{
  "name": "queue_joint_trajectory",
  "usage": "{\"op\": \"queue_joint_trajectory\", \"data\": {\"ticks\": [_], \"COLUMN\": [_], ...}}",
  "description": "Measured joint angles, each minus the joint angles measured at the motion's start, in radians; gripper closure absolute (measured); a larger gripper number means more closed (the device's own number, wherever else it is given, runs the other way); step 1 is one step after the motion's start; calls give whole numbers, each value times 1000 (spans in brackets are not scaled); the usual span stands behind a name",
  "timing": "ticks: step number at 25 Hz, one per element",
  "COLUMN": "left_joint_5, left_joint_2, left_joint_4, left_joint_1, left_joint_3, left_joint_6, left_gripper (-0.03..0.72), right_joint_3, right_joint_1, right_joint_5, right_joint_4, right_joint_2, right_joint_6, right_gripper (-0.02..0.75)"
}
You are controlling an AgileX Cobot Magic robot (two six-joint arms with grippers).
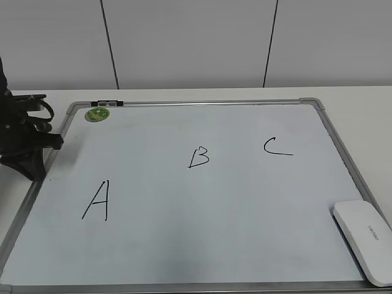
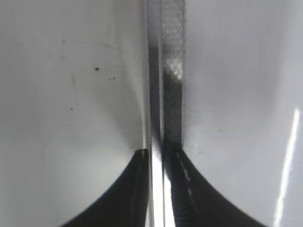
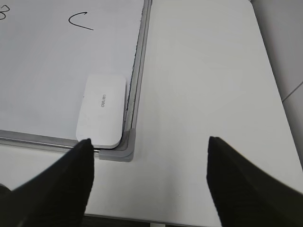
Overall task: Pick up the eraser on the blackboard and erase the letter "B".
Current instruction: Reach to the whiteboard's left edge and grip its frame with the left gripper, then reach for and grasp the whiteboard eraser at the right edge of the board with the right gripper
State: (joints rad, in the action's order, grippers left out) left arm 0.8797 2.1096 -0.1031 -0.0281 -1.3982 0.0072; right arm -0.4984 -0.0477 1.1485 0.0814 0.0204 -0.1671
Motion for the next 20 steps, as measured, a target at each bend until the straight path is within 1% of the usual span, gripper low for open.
{"op": "queue_joint_trajectory", "data": {"ticks": [1,2,5,8,14,20], "left_joint_5": [0,1,2,2,2,3], "left_joint_2": [0,0,0,0,0,0], "left_joint_4": [0,-2,-4,-4,-4,-4], "left_joint_1": [0,0,0,0,0,0], "left_joint_3": [-2,-2,-2,-2,-2,-2], "left_joint_6": [0,0,0,0,0,0], "left_gripper": [648,659,666,666,666,664], "right_joint_3": [0,0,-2,-24,-75,-137], "right_joint_1": [0,0,0,0,0,0], "right_joint_5": [0,0,-8,-44,-79,-91], "right_joint_4": [0,0,0,-4,-59,-142], "right_joint_2": [0,0,-11,-101,-395,-726], "right_joint_6": [0,0,0,12,32,34], "right_gripper": [187,187,187,187,187,188]}}
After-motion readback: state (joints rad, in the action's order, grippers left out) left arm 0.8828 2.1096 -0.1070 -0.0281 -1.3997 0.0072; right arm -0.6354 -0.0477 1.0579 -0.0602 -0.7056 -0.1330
